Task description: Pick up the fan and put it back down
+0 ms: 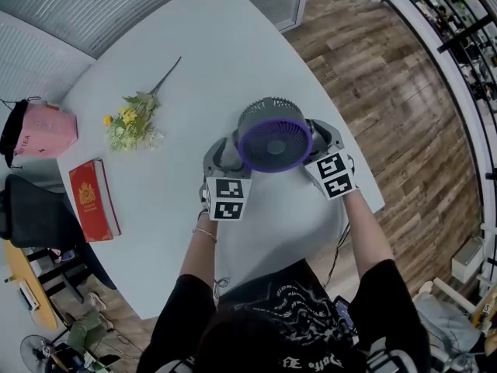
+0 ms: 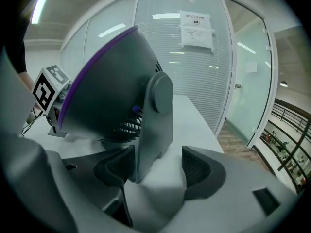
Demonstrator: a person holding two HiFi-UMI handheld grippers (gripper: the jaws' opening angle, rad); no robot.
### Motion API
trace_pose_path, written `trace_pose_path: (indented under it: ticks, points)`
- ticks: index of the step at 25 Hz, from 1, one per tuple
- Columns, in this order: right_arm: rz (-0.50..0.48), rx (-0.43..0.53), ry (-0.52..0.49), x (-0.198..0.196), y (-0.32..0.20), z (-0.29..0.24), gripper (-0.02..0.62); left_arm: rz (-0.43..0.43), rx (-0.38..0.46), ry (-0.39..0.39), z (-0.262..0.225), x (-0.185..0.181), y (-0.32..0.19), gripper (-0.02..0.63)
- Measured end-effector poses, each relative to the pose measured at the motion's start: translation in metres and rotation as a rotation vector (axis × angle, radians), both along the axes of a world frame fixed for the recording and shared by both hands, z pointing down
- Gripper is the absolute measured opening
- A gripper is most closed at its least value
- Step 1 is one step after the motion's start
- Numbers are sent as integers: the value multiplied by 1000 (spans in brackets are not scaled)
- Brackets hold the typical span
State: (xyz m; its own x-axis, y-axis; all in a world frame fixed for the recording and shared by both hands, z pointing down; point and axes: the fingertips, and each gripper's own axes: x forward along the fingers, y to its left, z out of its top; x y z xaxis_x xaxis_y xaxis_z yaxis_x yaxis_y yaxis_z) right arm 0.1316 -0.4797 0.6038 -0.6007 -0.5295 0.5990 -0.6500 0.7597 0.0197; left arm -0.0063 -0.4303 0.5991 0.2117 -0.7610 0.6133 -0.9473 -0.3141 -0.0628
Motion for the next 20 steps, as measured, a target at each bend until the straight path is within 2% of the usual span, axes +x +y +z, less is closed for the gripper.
trace_pose_path:
  ticks: [5, 11, 13, 15, 18, 20]
  points:
    - [-34, -6, 22, -3, -2, 6, 290, 35, -5, -12, 4, 1, -10, 311]
    - [-28, -23, -2, -2, -6, 5, 258, 82, -5, -2, 10, 5, -19, 308]
    - [-35, -33, 0, -3, -6, 5, 250, 113, -7, -10, 9, 10, -21, 280]
    - [-54, -52, 3, -4, -6, 6, 248, 133, -7, -7, 8, 13, -23, 219]
    - [-93, -48, 25, -6, -4, 6, 193, 131, -7, 18, 7, 15, -24, 218]
    - [-91, -46, 25, -4, -4, 5, 183, 132, -13, 12, 7, 17, -23, 216]
